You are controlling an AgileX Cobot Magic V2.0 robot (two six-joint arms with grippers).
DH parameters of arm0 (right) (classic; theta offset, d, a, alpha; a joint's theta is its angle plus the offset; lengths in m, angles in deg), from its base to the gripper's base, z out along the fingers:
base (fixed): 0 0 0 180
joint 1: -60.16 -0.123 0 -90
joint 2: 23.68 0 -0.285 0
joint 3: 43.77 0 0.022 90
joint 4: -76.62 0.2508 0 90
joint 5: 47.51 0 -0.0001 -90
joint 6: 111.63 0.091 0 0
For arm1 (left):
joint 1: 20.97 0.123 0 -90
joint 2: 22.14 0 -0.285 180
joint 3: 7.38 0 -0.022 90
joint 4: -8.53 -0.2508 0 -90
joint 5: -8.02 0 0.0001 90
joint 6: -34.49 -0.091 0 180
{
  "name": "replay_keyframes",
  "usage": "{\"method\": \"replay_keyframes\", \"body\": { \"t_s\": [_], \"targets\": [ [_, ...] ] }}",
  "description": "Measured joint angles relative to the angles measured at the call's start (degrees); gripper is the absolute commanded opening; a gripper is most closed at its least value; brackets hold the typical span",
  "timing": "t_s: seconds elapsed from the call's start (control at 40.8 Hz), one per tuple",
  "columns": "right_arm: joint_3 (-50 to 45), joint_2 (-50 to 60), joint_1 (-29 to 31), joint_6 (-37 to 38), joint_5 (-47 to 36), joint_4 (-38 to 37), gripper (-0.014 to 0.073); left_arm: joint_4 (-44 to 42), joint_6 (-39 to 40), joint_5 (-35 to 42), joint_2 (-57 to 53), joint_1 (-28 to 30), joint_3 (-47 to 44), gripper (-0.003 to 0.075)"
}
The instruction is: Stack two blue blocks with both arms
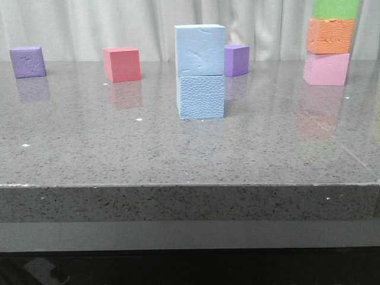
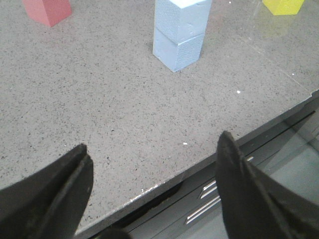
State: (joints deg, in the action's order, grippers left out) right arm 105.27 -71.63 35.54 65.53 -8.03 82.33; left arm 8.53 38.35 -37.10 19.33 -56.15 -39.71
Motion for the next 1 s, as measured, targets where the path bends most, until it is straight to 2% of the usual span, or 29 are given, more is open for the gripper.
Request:
{"method": "replay_keyframes", "body": {
  "t_s": [0.171, 0.245, 0.294, 0.465, 0.514, 0.857, 1.004],
  "targets": [
    [0.0, 0.0, 0.0, 0.0, 0.0, 0.0, 0.0574, 0.0, 0.0, 2.36, 0.0, 0.0, -0.13, 0.0334],
    [0.0, 0.0, 0.0, 0.0, 0.0, 0.0, 0.0496, 0.0, 0.0, 3.13, 0.0, 0.0, -0.13, 0.0271],
    [0.0, 0.0, 0.0, 0.0, 0.0, 0.0, 0.04, 0.0, 0.0, 3.6, 0.0, 0.0, -0.13, 0.0225],
    [0.0, 0.0, 0.0, 0.0, 0.0, 0.0, -0.0039, 0.0, 0.0, 4.19, 0.0, 0.0, -0.13, 0.0122],
    [0.0, 0.0, 0.0, 0.0, 0.0, 0.0, -0.0127, 0.0, 0.0, 4.19, 0.0, 0.0, -0.13, 0.0101],
    [0.0, 0.0, 0.0, 0.0, 0.0, 0.0, -0.0119, 0.0, 0.0, 4.19, 0.0, 0.0, -0.13, -0.0001],
    [0.0, 0.0, 0.0, 0.0, 0.0, 0.0, -0.0119, 0.34, 0.0, 7.31, -1.53, 0.51, -2.36, -0.002]
  ]
}}
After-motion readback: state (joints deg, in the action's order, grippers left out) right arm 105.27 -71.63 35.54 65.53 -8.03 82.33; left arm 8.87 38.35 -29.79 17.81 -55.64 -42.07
